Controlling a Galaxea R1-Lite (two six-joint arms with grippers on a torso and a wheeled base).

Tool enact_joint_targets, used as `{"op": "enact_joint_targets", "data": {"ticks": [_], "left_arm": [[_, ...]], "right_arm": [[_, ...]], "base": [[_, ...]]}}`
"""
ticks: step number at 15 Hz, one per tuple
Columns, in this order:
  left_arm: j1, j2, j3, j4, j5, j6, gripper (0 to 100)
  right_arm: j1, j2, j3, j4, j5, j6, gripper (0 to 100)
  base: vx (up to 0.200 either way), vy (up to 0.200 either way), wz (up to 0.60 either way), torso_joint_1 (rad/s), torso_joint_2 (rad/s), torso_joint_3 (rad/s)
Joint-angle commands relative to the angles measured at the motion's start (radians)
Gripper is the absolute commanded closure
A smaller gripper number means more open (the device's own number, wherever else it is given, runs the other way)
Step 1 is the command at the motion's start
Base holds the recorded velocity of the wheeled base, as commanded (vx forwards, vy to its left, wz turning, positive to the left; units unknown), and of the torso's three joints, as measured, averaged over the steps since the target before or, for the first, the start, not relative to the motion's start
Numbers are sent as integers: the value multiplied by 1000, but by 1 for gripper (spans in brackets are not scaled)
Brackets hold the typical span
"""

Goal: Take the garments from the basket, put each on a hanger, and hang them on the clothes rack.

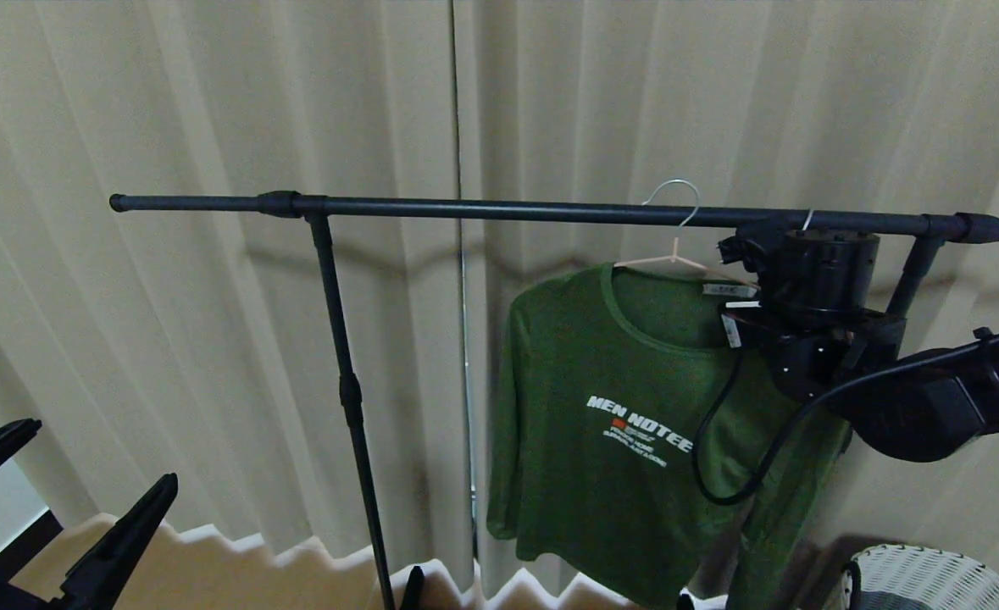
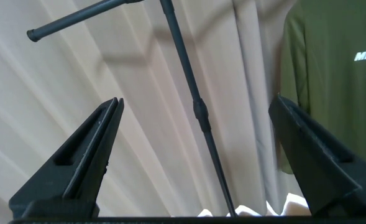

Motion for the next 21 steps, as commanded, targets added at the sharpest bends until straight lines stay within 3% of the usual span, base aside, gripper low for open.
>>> {"op": "enact_joint_targets", "data": {"ticks": [1, 4, 11, 13, 15, 17, 19, 21], "left_arm": [[0, 0, 0, -1, 1, 0, 0], [0, 0, 0, -1, 1, 0, 0], [-3, -1, 0, -1, -2, 2, 0], [-38, 2, 0, -1, -7, -3, 0], [-77, 10, 0, 1, -7, -7, 0], [-98, 36, 0, 8, -7, -24, 0], [-152, 86, 0, 7, -9, -81, 0], [-236, 175, -26, 7, -7, -233, 0]], "right_arm": [[30, 15, 1, 0, 0, -1, 100], [92, 24, 13, 2, 0, -1, 100], [123, -15, 47, -21, 28, 7, 100], [156, -56, 80, -21, 126, 9, 100], [181, -122, 140, -7, 312, 7, 100], [182, -139, 159, -6, 411, 7, 100], [185, -150, 163, -4, 536, 7, 100], [222, -162, 165, -4, 646, 7, 100]], "base": [[0, 0, 0, 0, 0, 0], [0, 0, 0, 0, 0, 0], [0, 0, 0, 0, 0, 0], [0, 0, 0, 0, 0, 0], [0, 0, 0, 0, 0, 0], [0, 0, 0, 0, 0, 0], [0, 0, 0, 0, 0, 0], [0, 0, 0, 0, 0, 0]]}}
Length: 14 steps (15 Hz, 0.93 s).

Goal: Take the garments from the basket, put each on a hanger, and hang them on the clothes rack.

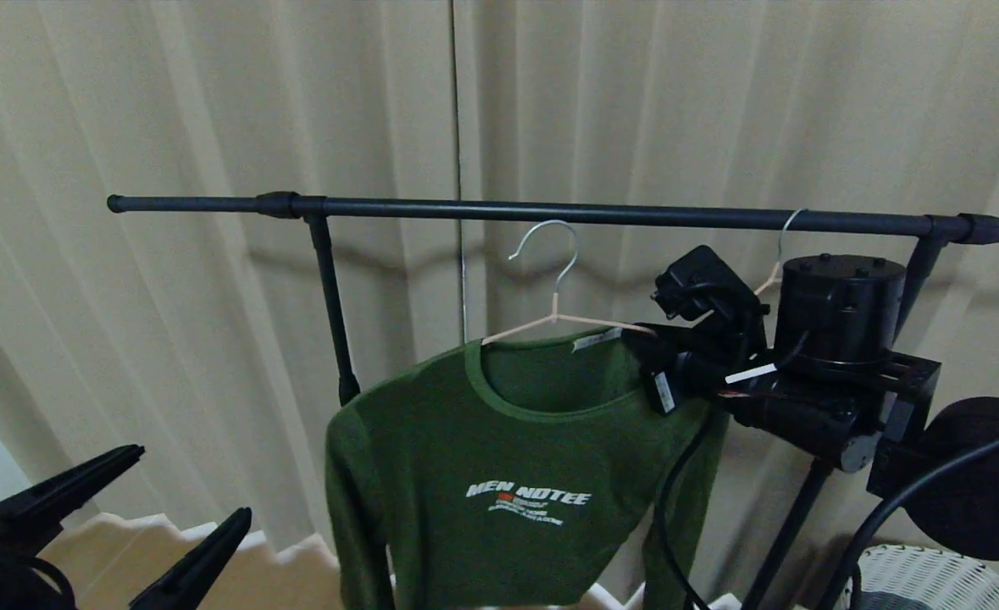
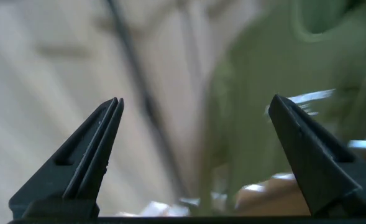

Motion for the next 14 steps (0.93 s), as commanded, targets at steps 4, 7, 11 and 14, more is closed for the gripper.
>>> {"op": "enact_joint_targets", "data": {"ticks": [4, 7, 11, 14], "left_arm": [[-48, 169, -67, -9, 12, -133, 0], [-10, 239, -182, -3, 95, -132, 0], [32, 319, -249, -4, 151, -132, 0], [49, 346, -275, -6, 153, -130, 0]], "right_arm": [[52, -33, 2, -2, 30, -1, 100], [55, -80, 29, -1, 75, 1, 100], [55, -163, 111, 1, 158, -1, 100], [55, -229, 136, 70, 265, 1, 100]], "base": [[0, 0, 0, 0, 0, 0], [0, 0, 0, 0, 0, 0], [0, 0, 0, 0, 0, 0], [0, 0, 0, 0, 0, 0]]}}
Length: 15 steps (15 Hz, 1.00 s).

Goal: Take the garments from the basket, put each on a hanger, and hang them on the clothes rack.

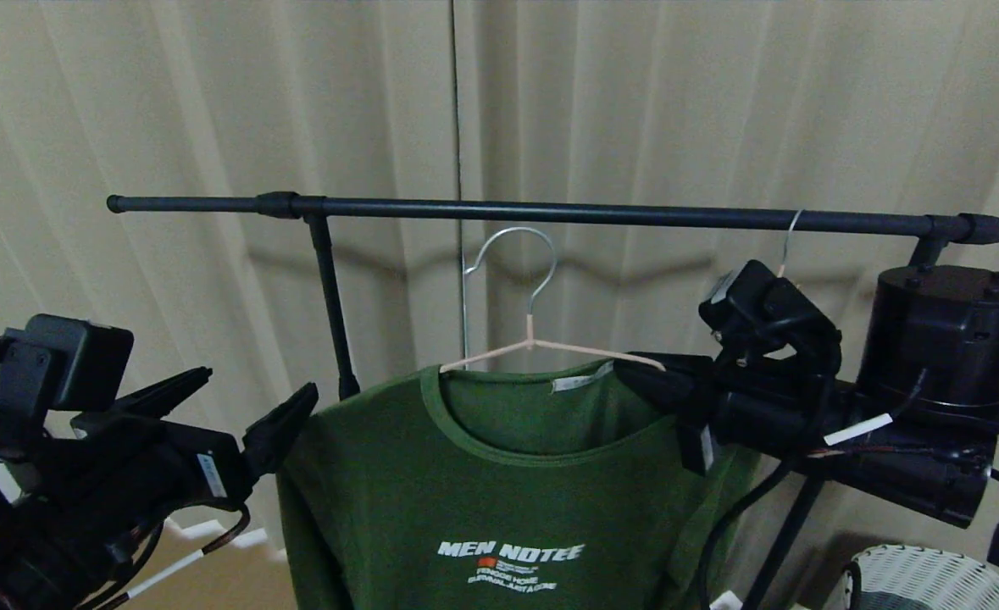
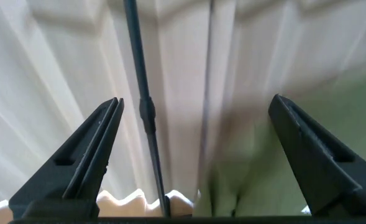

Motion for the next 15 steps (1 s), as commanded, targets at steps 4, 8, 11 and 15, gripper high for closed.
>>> {"op": "enact_joint_targets", "data": {"ticks": [4, 8, 11, 15], "left_arm": [[20, 39, -9, -2, 1, 3, 0], [19, 0, -13, -3, -1, 8, 0], [19, -92, 10, -2, -1, 50, 0], [19, -202, 83, 1, -2, 98, 0]], "right_arm": [[-9, -83, -8, 126, 85, -1, 100], [-99, -63, -79, 238, -22, -1, 100], [-118, -41, -168, 353, -260, 47, 100], [-127, 23, -229, 362, -447, 114, 100]], "base": [[0, 0, 0, 0, 0, 0], [0, 0, 0, 0, 0, 0], [0, 0, 0, 0, 0, 0], [0, 0, 0, 0, 0, 0]]}}
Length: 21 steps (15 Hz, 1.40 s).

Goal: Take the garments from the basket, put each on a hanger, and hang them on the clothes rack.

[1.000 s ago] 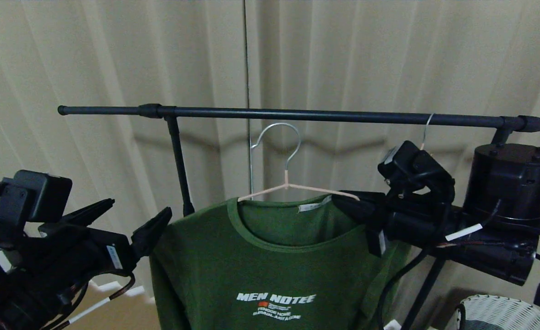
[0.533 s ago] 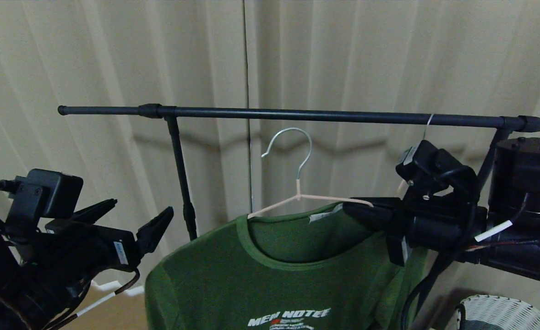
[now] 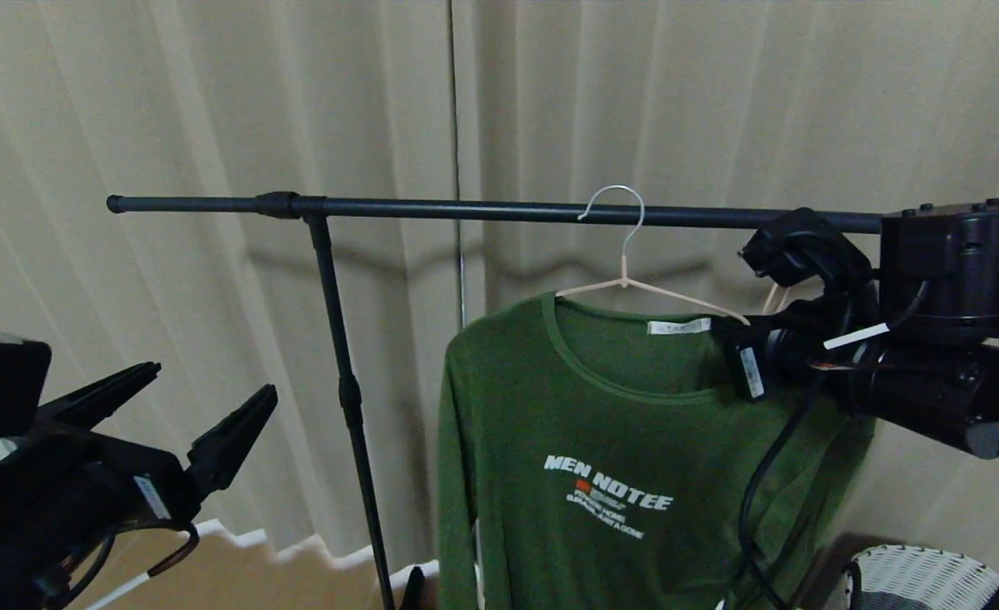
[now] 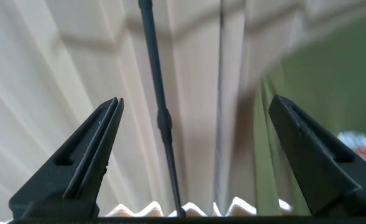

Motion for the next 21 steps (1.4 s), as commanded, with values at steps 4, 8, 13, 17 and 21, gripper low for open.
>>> {"op": "enact_joint_targets", "data": {"ticks": [4, 8, 13, 17, 21], "left_arm": [[0, -117, 64, 2, -6, 7, 0], [-18, -114, 78, 2, -9, 7, 0], [-20, -114, 81, 4, -9, 8, 0], [-20, -113, 81, 4, -9, 8, 0], [-20, -113, 81, 4, -9, 8, 0]], "right_arm": [[-55, 93, -83, 1, -132, 17, 100], [-113, 141, -119, 1, -201, 27, 100], [-140, 193, -166, 1, -238, 30, 100], [-133, 219, -174, 1, -258, 33, 100], [-94, 231, -174, 1, -287, 31, 100]], "base": [[0, 0, 0, 0, 0, 0], [0, 0, 0, 0, 0, 0], [0, 0, 0, 0, 0, 0], [0, 0, 0, 0, 0, 0], [0, 0, 0, 0, 0, 0]]}}
